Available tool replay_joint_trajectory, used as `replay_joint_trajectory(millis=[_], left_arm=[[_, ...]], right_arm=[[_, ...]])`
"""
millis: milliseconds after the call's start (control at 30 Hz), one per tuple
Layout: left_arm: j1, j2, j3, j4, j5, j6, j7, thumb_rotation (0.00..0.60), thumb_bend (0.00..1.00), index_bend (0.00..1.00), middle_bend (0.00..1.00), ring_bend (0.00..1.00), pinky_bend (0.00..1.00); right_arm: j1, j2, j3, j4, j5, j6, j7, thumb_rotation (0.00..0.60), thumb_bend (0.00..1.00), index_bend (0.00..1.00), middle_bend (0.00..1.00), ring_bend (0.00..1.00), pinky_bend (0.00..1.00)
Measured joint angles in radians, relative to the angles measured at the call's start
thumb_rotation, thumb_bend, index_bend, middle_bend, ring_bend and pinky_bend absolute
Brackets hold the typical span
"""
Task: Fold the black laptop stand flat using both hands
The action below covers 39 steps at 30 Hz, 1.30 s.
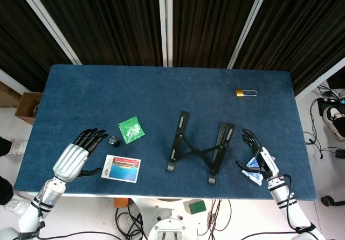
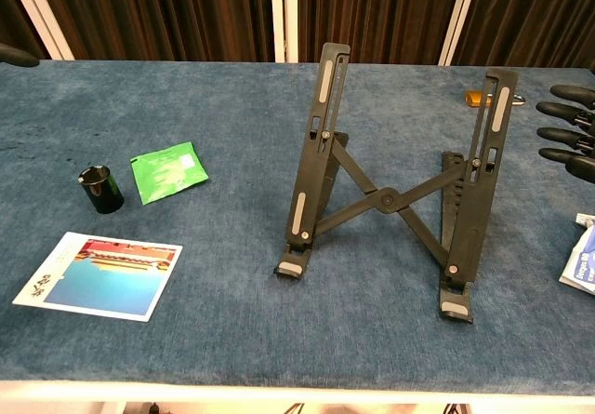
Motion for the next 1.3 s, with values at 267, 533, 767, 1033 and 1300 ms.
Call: replay_joint_trajectory(millis=[267, 533, 767, 1033, 1300], left_arm=[[0.004, -0.005, 0.003, 0.015, -0.006, 0.003, -0.016, 0.6, 0.12, 0.1, 0.07, 0.04, 0.1], [0.013, -0.004, 0.008, 0.017, 0.0, 0.016, -0.018, 0.6, 0.12, 0.1, 0.07, 0.04, 0.1], [0.02, -0.002, 0.01, 0.015, -0.003, 0.023, -0.016, 0.6, 0.12, 0.1, 0.07, 0.04, 0.1], [0.017, -0.005, 0.008, 0.013, -0.003, 0.017, -0.013, 0.6, 0.12, 0.1, 0.07, 0.04, 0.1], [0.023, 0.0, 0.01, 0.001, -0.001, 0.023, -0.001, 0.6, 0.12, 0.1, 0.07, 0.04, 0.1]], right_arm=[[0.027, -0.015, -0.001, 0.015, 0.019, -0.065, 0.043, 0.6, 0.18, 0.0, 0.05, 0.0, 0.0], [0.056, -0.016, -0.013, 0.014, 0.008, -0.101, 0.116, 0.6, 0.18, 0.0, 0.09, 0.0, 0.0], [0.082, -0.019, -0.02, 0.023, 0.005, -0.132, 0.156, 0.6, 0.18, 0.0, 0.09, 0.0, 0.0], [0.118, -0.068, -0.01, 0.043, 0.002, -0.161, 0.194, 0.6, 0.18, 0.0, 0.1, 0.0, 0.0], [0.157, -0.104, -0.048, 0.046, -0.067, -0.163, 0.367, 0.6, 0.18, 0.0, 0.1, 0.0, 0.01]])
